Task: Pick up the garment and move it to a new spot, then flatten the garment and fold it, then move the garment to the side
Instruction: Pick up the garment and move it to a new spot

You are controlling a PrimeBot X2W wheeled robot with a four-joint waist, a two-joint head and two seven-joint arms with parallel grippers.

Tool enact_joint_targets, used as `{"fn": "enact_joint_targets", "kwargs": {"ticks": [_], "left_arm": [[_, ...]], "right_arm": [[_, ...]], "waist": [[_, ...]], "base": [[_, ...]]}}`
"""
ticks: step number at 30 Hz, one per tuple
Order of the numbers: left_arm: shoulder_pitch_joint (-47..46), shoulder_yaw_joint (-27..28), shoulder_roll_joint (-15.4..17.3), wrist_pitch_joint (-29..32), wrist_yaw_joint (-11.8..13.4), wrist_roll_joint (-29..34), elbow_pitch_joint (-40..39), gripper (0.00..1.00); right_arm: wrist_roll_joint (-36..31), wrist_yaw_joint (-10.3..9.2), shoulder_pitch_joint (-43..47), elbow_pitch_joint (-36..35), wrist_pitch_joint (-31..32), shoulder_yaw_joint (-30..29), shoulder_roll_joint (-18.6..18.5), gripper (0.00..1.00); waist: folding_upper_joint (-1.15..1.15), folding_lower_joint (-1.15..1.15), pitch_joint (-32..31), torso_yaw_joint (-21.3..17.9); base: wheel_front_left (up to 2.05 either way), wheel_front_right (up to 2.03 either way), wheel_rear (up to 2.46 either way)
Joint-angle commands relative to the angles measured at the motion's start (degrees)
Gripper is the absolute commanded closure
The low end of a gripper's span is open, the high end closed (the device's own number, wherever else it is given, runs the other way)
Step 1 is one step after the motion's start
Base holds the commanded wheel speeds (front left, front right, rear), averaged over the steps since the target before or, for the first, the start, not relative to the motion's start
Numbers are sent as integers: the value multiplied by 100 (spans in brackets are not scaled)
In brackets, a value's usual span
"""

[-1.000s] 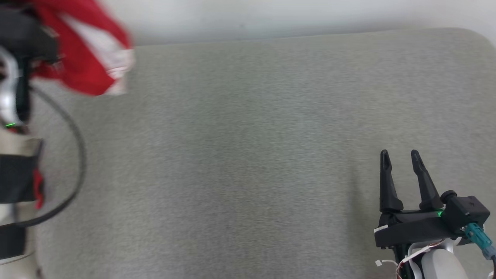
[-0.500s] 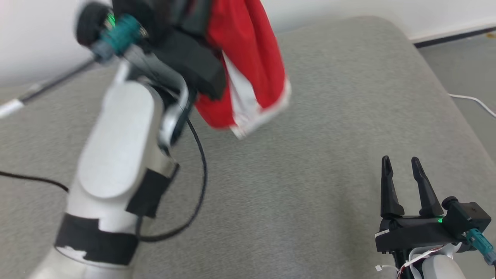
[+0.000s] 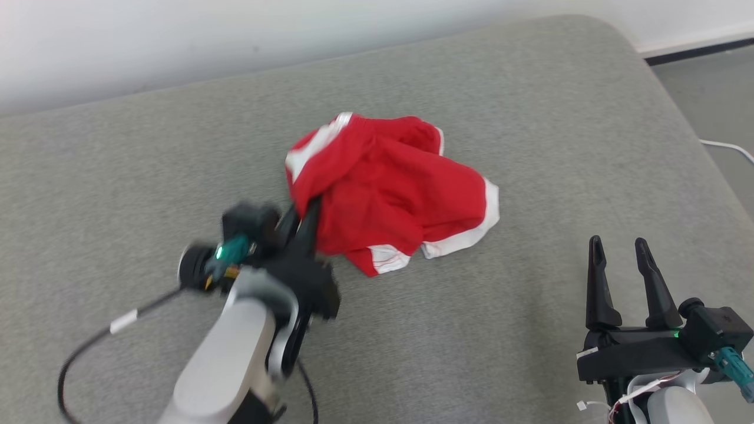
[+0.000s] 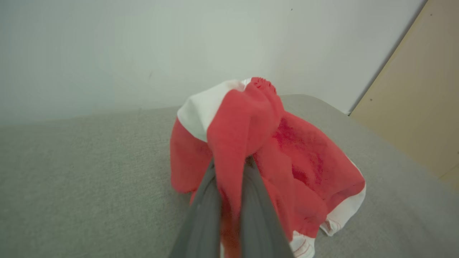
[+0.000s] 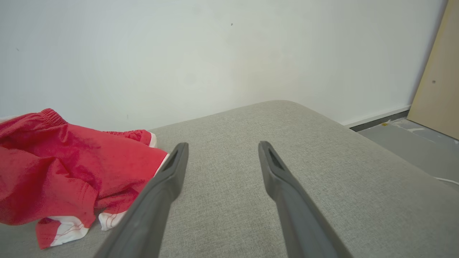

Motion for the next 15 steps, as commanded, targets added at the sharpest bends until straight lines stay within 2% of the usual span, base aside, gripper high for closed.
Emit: {"fn": "enact_joint_targets", "kwargs": {"ticks": [1, 5, 13, 14, 15], "left_arm": [[132, 28, 41, -58, 34, -53, 34, 100], [511, 122, 89, -244, 110, -174, 341, 100], [792, 75, 57, -410, 89, -274, 759, 100], [810, 56, 53, -432, 76, -278, 785, 67], [814, 30, 50, -469, 53, -258, 785, 0]], "right_arm": [[-41, -12, -12, 9, -2, 4, 7, 0], [-97, -12, -46, 31, -2, 11, 6, 0], [-155, -12, -20, 82, -2, 51, 5, 0], [-161, -12, -5, 85, -3, 53, 5, 0], [-162, -12, 9, 87, -3, 48, 5, 0]], "waist": [[0, 0, 50, 188], [0, 0, 32, 400], [0, 0, -96, 612], [0, 0, -112, 628], [0, 0, -130, 649]], "base": [[0, 0, 0], [0, 0, 0], [0, 0, 0], [0, 0, 0], [0, 0, 0]]}}
